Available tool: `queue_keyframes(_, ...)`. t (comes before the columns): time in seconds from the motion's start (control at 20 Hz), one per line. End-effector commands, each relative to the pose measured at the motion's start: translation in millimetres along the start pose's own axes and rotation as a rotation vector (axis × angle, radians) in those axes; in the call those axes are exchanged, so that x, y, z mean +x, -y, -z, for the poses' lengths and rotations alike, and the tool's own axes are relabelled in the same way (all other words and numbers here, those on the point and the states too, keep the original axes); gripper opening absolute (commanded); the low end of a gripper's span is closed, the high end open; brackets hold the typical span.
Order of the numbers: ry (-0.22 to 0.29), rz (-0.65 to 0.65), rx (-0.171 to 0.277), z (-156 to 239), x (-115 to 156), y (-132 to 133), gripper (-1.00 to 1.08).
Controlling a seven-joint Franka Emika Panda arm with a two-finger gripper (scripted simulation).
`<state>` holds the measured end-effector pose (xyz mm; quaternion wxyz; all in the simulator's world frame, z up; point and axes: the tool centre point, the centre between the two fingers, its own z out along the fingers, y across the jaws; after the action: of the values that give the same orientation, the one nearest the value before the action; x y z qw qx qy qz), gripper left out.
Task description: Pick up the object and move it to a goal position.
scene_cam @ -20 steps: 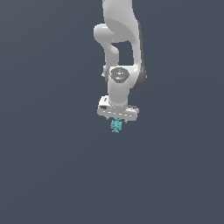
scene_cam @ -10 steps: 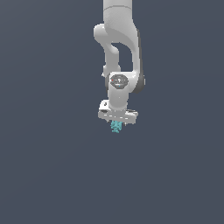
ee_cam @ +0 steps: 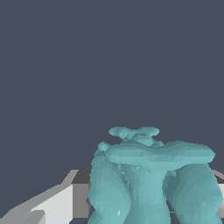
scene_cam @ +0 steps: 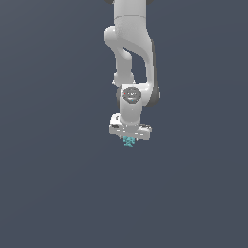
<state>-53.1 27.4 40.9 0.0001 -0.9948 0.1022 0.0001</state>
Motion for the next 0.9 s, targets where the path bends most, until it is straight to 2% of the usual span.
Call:
queue_keyframes(0.0,0.0,0.0,0.0,-0.8,0.2,-0.3,-1.0)
queue_keyframes(0.5,-0.001,0.0,0.0,2.0,-0.3,-0.1,-1.0)
queue_keyframes(0.85,-0.001,0.0,0.0,22.9,-4.9,-1.8,-1.0)
